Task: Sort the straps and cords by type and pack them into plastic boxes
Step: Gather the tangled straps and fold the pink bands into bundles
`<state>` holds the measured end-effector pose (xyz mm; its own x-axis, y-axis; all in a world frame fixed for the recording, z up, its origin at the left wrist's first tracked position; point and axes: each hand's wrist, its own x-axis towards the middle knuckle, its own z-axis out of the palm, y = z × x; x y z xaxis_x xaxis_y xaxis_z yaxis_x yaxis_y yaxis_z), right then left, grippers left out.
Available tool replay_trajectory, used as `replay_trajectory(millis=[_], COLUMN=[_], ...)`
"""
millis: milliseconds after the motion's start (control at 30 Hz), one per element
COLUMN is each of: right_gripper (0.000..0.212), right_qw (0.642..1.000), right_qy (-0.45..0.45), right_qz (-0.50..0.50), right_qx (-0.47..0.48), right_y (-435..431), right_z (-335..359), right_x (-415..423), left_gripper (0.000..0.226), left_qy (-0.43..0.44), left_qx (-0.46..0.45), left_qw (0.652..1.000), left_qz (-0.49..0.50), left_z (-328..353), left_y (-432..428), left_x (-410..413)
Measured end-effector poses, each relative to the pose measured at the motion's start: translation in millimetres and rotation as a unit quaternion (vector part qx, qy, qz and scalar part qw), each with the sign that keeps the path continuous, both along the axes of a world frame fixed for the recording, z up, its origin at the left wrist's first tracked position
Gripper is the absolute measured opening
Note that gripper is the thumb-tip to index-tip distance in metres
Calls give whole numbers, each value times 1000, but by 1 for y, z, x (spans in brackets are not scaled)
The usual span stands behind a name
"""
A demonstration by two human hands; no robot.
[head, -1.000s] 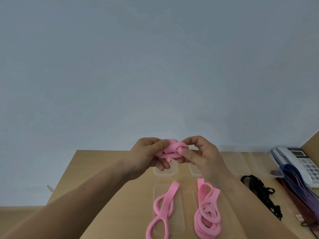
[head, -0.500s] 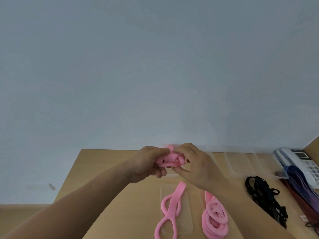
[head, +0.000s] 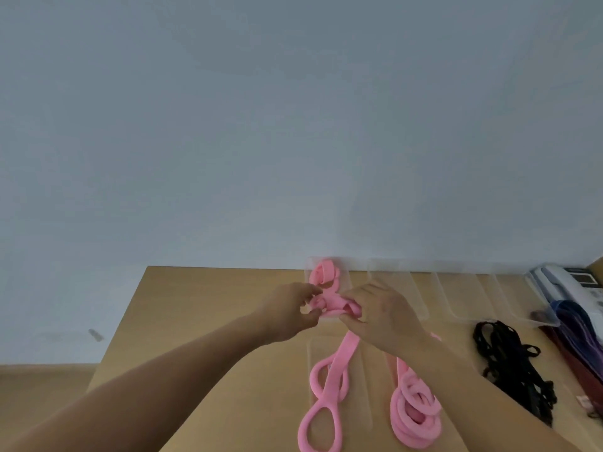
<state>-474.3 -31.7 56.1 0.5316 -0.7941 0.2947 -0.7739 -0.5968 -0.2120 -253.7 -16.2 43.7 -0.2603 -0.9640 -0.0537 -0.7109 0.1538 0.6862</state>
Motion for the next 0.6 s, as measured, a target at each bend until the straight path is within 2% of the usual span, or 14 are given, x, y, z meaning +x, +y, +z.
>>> replay_trajectory(millis=[267, 433, 600], right_gripper=[23, 25, 26], right_qw=[998, 994, 989], right_qy=[32, 76, 125], right_qz=[43, 71, 71], right_qx=[24, 37, 22], right_y=[-74, -108, -123], right_z=[-39, -70, -85], right_x=[-2, 3, 6], left_gripper=[41, 38, 31], left_qy=[-213, -262, -267], left_qx=[-73, -71, -93], left_qw=[974, 962, 958], left_qz=[17, 28, 53], left_z=[-39, -66, -84], left_y=[-59, -81, -87], left_x=[-19, -27, -33])
